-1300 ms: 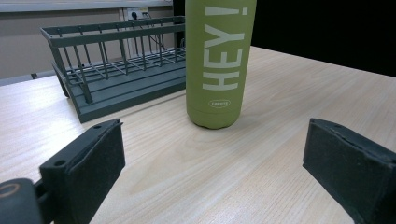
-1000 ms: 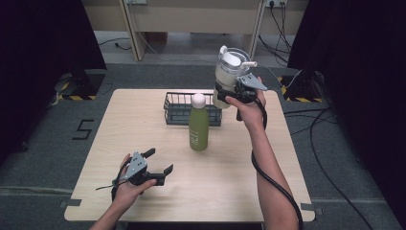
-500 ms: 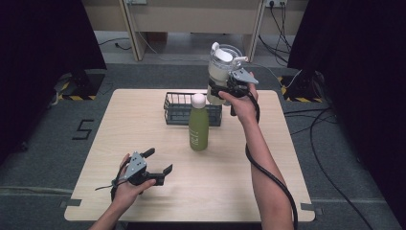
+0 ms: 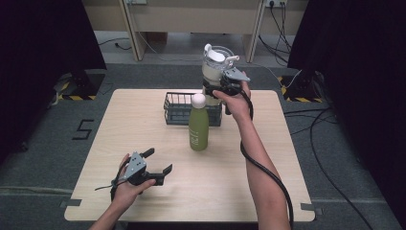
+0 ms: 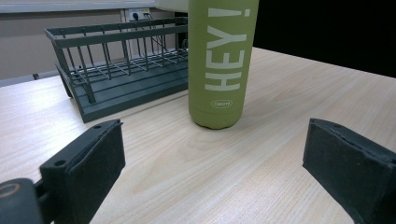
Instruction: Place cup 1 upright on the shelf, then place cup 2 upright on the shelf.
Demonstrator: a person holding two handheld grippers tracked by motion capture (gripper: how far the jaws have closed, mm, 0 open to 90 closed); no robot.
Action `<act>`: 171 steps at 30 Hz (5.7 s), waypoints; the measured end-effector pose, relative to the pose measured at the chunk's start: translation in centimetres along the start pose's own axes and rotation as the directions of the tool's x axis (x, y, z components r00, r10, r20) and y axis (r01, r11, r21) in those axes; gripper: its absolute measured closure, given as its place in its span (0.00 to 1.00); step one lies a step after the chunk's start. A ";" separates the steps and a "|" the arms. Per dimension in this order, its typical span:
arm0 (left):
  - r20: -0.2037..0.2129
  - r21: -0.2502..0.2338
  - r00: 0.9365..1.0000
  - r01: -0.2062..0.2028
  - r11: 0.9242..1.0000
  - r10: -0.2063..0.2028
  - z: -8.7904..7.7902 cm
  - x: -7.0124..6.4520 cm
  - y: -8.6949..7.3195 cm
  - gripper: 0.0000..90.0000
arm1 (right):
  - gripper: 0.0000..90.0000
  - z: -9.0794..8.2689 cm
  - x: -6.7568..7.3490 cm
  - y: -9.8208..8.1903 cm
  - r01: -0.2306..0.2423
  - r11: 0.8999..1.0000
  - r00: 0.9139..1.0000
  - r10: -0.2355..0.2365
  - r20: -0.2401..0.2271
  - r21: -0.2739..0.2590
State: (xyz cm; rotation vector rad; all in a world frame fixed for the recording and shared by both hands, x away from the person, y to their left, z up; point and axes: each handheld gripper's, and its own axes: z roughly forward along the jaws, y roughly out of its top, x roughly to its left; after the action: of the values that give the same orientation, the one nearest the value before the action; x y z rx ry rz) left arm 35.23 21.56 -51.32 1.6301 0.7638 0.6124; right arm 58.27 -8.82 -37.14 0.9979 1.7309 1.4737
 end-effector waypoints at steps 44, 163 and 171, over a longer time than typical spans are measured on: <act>0.004 -0.002 1.000 0.001 1.000 -0.001 0.0 -0.1 0.0 0.05 | 0.11 1.7 0.4 -3.1 0.003 0.997 1.000 -0.002 -0.010 0.074; -0.016 -0.056 0.999 -0.040 0.998 0.039 2.7 0.3 3.6 0.04 | 0.10 -16.2 -1.5 -10.6 -0.019 1.000 0.991 0.018 0.135 0.001; -0.004 -0.064 0.999 -0.048 0.997 0.048 4.0 0.1 4.5 0.03 | 0.11 -17.0 -2.2 -11.0 -0.011 1.000 0.989 0.010 0.150 0.008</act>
State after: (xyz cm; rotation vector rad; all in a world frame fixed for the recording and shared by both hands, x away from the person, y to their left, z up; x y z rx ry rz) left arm 38.96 18.63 -47.64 1.5928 0.7017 0.6673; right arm 43.28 -19.99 -45.32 1.0949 1.6278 1.3619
